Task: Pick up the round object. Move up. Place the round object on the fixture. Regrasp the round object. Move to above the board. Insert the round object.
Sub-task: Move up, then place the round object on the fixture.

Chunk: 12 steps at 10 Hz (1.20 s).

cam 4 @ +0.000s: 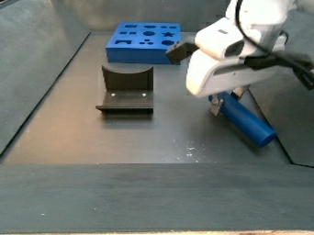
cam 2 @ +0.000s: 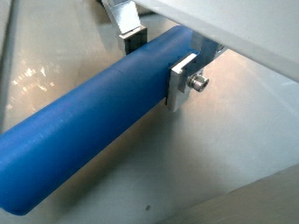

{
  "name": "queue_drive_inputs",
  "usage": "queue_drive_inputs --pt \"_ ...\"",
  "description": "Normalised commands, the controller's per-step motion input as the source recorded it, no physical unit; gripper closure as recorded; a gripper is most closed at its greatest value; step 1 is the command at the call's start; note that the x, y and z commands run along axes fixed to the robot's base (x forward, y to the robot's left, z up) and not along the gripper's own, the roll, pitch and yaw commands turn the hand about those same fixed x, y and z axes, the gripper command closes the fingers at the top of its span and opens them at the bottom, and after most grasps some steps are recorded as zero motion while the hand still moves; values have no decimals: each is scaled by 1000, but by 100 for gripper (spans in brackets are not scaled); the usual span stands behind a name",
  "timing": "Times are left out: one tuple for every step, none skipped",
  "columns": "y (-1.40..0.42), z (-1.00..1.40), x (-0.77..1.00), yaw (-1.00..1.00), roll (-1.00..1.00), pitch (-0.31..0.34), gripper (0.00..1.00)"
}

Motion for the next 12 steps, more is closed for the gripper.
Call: queue_drive_inputs --pt "7 817 -36 -6 5 37 100" --pt "12 658 -26 -12 9 46 100" --pt "14 530 -27 -16 14 48 100" --pt "14 441 -29 -18 18 48 100" --pt "16 268 -31 -23 25 46 100" --pt "0 1000 0 0 0 0 100" --pt "2 1000 11 -2 8 -8 100" --pt "0 1000 -1 -2 4 17 100" --pt "2 1000 -5 -3 5 31 100" --pt "4 1000 -12 -5 8 42 100" --pt "7 1000 -16 -6 13 46 100" --pt "12 1000 -20 -7 17 51 100"
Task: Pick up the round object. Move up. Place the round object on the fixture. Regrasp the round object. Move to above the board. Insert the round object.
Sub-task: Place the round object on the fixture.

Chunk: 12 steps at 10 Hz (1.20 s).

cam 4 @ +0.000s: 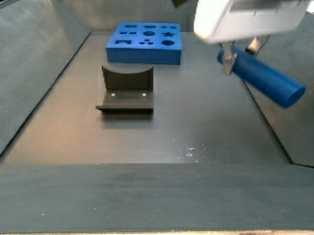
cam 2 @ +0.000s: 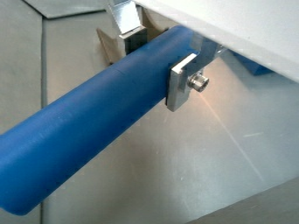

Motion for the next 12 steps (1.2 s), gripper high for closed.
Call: queue_drive_inputs --pt "18 920 -18 -8 22 55 100" --pt "22 730 -14 -10 27 66 100" --pt "25 587 -8 -12 30 75 100" --pt "26 490 -2 -13 32 82 100" --pt "23 250 4 -13 32 98 100" --pt "-261 -22 1000 -1000 58 5 100" --pt "-258 -59 1000 -1000 54 15 100" --pt "-235 -55 1000 -1000 55 15 100" --pt "-219 -51 1000 -1000 56 28 100" --pt "-214 -52 1000 -995 59 35 100" --pt "-192 -53 1000 -573 46 41 100" --pt "-186 -53 1000 -436 43 43 100"
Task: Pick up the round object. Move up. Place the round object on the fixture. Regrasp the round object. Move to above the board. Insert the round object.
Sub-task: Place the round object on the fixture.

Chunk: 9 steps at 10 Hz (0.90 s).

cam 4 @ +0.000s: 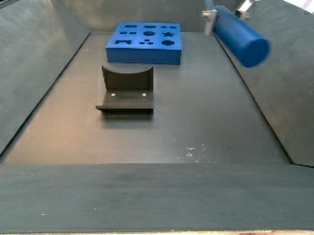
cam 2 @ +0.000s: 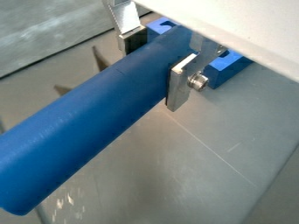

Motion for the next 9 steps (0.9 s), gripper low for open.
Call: queue_drive_inputs --pt "-172 -51 1000 -243 39 46 100" --pt "-161 -51 1000 -162 38 51 100" --pt "-151 -51 1000 -111 39 57 100" --pt "-142 -49 1000 -76 41 61 100" --pt "-131 -47 1000 -38 46 69 100" --pt "-124 -46 1000 -13 50 77 100" --pt "-119 -45 1000 -1 53 81 100" --pt "-106 -41 1000 16 63 93 100" --pt "-314 75 1000 3 -1000 76 100"
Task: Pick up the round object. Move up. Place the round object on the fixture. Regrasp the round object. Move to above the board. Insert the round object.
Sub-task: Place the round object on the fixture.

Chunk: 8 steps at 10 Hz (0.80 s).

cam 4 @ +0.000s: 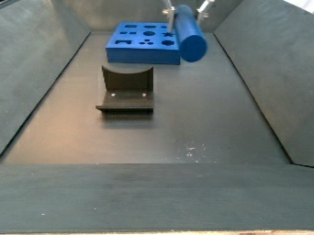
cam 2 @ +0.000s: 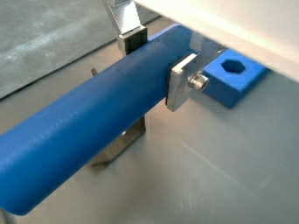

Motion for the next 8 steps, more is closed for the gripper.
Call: queue_drive_inputs --pt "-306 82 1000 1 -1000 79 100" --pt "-225 71 1000 -13 -1000 89 100" --pt "-193 55 1000 -19 -1000 95 100" --pt "-170 48 1000 -22 -1000 98 100" --pt "-120 34 1000 -30 -1000 104 100" --pt "-90 27 1000 -37 -1000 108 100" --pt "-43 16 1000 -47 -1000 113 100" --pt "-16 7 968 -55 -1000 117 100"
